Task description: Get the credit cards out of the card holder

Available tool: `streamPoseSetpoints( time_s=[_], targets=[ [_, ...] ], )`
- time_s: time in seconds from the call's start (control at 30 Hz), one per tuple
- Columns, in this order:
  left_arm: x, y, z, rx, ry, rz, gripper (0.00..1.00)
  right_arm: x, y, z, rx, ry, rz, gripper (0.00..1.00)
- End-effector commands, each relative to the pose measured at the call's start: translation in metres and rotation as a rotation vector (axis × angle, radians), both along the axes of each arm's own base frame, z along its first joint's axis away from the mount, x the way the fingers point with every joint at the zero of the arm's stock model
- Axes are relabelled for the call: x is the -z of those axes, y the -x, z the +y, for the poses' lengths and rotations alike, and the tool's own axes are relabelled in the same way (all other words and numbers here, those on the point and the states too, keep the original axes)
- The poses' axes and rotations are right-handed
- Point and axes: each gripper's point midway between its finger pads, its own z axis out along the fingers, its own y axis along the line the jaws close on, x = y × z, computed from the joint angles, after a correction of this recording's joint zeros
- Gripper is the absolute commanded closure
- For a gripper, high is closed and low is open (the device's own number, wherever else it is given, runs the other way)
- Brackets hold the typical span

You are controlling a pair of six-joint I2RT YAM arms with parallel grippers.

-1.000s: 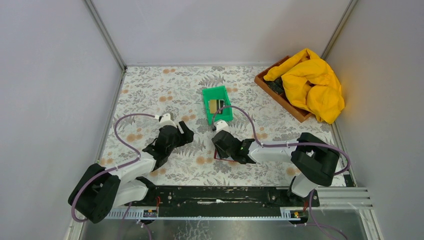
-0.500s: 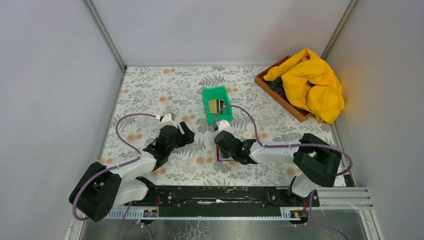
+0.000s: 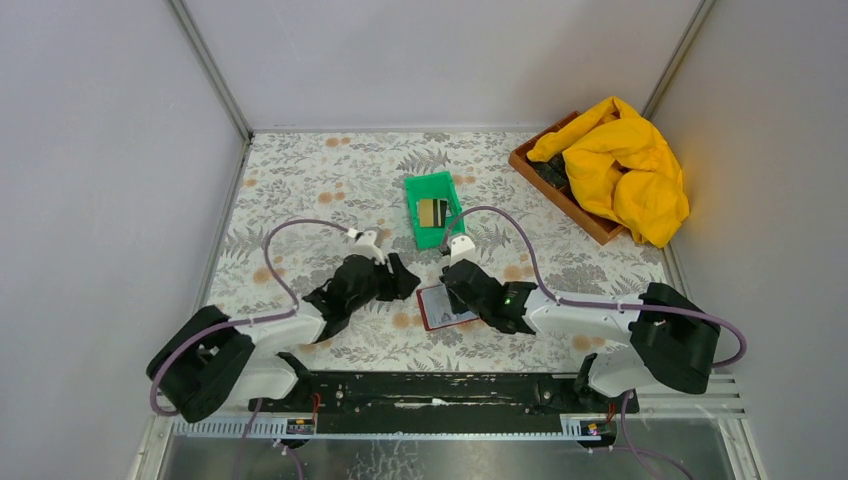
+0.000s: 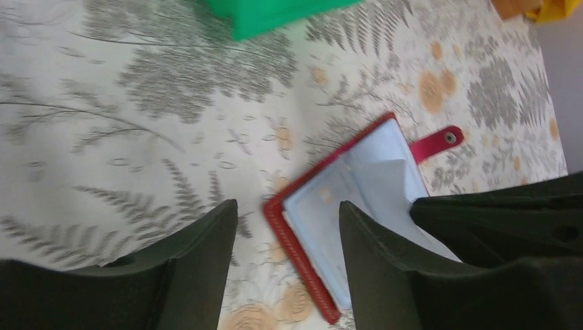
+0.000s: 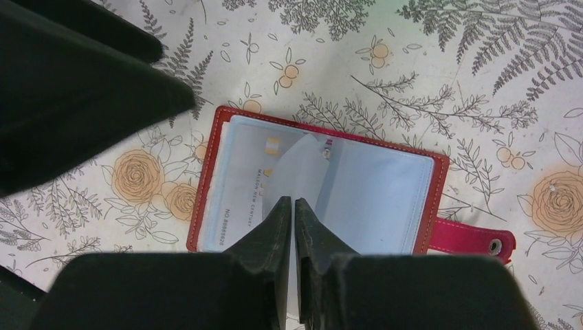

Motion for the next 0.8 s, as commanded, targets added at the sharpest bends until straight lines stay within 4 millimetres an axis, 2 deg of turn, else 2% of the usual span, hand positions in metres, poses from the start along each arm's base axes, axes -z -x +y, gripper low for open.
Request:
streamPoseSetpoints(
  time_s=[0.0, 0.17, 0.27, 0.47, 0.63, 0.77],
  targets=[
    [-0.02, 0.003, -0.047, 0.133, 0.049, -0.058, 0.42, -0.007, 0.001, 0.001, 0.017, -0.046, -0.009, 0.89],
    [-0.005, 0.018, -0.081, 0.217, 0.043, 0.008, 0.61, -0.006, 0.002, -0.001, 0.02, -0.053, -0.005, 0.88],
    [-0.002, 0.025, -0.095, 0.25, 0.048, 0.02, 0.66, -0.006, 0.002, -0.003, 0.022, -0.054, -0.006, 0.86],
    [0.006, 0.028, -0.103, 0.273, 0.026, 0.049, 0.69, -0.008, 0.0, -0.007, 0.033, -0.062, -0.012, 0.8],
    [0.008, 0.027, -0.108, 0.279, 0.024, 0.051, 0.69, -0.01, -0.002, -0.015, 0.06, -0.061, -0.02, 0.64],
    [0.008, 0.026, -0.109, 0.278, 0.027, 0.053, 0.7, -0.013, -0.005, -0.027, 0.104, -0.076, -0.032, 0.6]
  ],
)
